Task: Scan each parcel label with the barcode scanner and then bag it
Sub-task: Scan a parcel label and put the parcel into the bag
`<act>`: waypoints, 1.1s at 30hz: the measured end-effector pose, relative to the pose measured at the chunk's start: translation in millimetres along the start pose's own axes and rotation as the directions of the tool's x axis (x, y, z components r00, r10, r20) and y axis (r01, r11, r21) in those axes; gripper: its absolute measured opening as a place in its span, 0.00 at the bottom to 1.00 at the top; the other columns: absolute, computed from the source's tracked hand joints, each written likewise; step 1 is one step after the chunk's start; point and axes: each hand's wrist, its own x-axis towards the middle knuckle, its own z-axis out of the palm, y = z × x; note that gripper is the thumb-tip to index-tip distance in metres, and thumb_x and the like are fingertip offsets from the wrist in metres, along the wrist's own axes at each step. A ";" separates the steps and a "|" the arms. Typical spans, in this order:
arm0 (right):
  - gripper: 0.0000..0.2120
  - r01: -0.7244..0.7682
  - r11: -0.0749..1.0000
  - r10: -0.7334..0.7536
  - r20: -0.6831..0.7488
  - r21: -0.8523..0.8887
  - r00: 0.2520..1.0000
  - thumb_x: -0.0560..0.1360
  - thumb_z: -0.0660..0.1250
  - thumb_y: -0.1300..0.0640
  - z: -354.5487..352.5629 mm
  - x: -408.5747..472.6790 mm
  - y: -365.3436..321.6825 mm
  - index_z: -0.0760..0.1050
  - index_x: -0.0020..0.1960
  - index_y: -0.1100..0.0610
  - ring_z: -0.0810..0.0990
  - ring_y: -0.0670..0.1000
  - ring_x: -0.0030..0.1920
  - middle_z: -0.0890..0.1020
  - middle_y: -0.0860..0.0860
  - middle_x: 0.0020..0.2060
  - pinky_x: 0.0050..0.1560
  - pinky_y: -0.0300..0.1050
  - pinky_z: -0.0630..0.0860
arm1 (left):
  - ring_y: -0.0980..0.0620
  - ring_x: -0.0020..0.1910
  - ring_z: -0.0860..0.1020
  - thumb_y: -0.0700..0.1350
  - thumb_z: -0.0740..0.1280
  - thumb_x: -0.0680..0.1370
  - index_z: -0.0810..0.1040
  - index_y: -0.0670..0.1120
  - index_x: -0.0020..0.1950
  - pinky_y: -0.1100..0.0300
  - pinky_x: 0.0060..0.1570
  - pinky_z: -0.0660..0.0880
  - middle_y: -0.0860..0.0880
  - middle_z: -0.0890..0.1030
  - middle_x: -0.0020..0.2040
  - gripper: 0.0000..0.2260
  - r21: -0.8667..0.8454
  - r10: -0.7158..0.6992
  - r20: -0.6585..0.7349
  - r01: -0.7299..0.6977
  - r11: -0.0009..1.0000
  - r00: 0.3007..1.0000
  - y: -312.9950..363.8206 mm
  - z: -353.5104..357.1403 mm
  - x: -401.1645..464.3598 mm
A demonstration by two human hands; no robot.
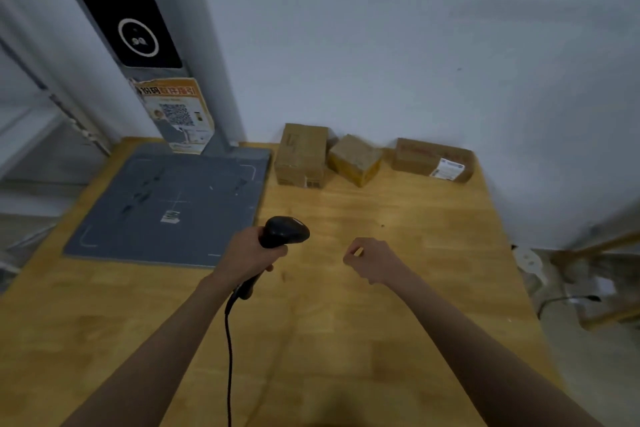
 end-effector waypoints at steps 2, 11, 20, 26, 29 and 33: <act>0.10 0.002 1.000 -0.002 0.025 -0.005 1.000 0.80 0.65 0.49 -15.8 18.1 -6.8 0.79 0.54 0.55 0.84 0.58 0.42 0.83 0.56 0.41 0.42 0.54 0.82 | 0.55 0.34 0.83 0.47 0.73 0.74 0.80 0.48 0.43 0.58 0.40 0.79 0.50 0.84 0.32 0.04 0.008 -0.010 -0.049 0.010 1.000 0.999 8.9 -5.6 14.4; 0.05 -0.106 0.938 0.081 0.091 0.329 0.993 0.81 0.64 0.56 -68.5 112.8 -58.7 0.75 0.50 0.58 0.77 0.53 0.36 0.79 0.56 0.45 0.38 0.47 0.74 | 0.62 0.26 0.79 0.45 0.71 0.76 0.81 0.40 0.43 0.66 0.30 0.71 0.45 0.84 0.34 0.08 0.001 0.033 -0.175 -0.033 0.999 0.984 32.7 -46.3 114.6; 0.11 -0.151 0.764 0.158 0.045 0.628 0.986 0.83 0.61 0.58 -72.0 232.3 -89.5 0.74 0.64 0.59 0.78 0.53 0.54 0.78 0.55 0.60 0.56 0.52 0.77 | 0.52 0.34 0.76 0.45 0.68 0.79 0.79 0.40 0.44 0.62 0.34 0.70 0.47 0.78 0.34 0.09 -0.158 -0.009 -0.157 -0.016 0.987 0.988 25.6 -46.8 256.0; 0.21 -0.216 0.753 0.268 0.010 0.622 0.963 0.83 0.63 0.54 -41.6 303.0 -83.7 0.65 0.74 0.55 0.73 0.53 0.61 0.73 0.52 0.63 0.66 0.54 0.74 | 0.53 0.36 0.77 0.50 0.72 0.77 0.81 0.40 0.46 0.62 0.35 0.71 0.46 0.80 0.36 0.12 -0.281 -0.069 -0.144 0.026 0.959 0.987 1.4 -16.5 323.8; 0.28 -0.235 0.711 0.277 0.043 0.662 0.960 0.82 0.64 0.54 -31.4 323.1 -78.5 0.58 0.79 0.53 0.72 0.55 0.66 0.70 0.53 0.71 0.67 0.54 0.72 | 0.53 0.44 0.79 0.50 0.72 0.76 0.81 0.45 0.50 0.62 0.39 0.72 0.50 0.81 0.42 0.09 -0.324 -0.086 -0.093 0.052 0.945 0.992 -12.2 -1.6 340.8; 0.25 -0.193 0.657 0.220 0.059 0.729 0.974 0.82 0.64 0.58 -24.7 331.3 -83.5 0.63 0.77 0.54 0.72 0.51 0.60 0.74 0.52 0.66 0.61 0.49 0.70 | 0.53 0.48 0.78 0.49 0.71 0.77 0.79 0.49 0.54 0.60 0.44 0.71 0.52 0.81 0.46 0.08 -0.452 -0.110 -0.079 0.063 0.890 0.991 -20.0 8.3 343.9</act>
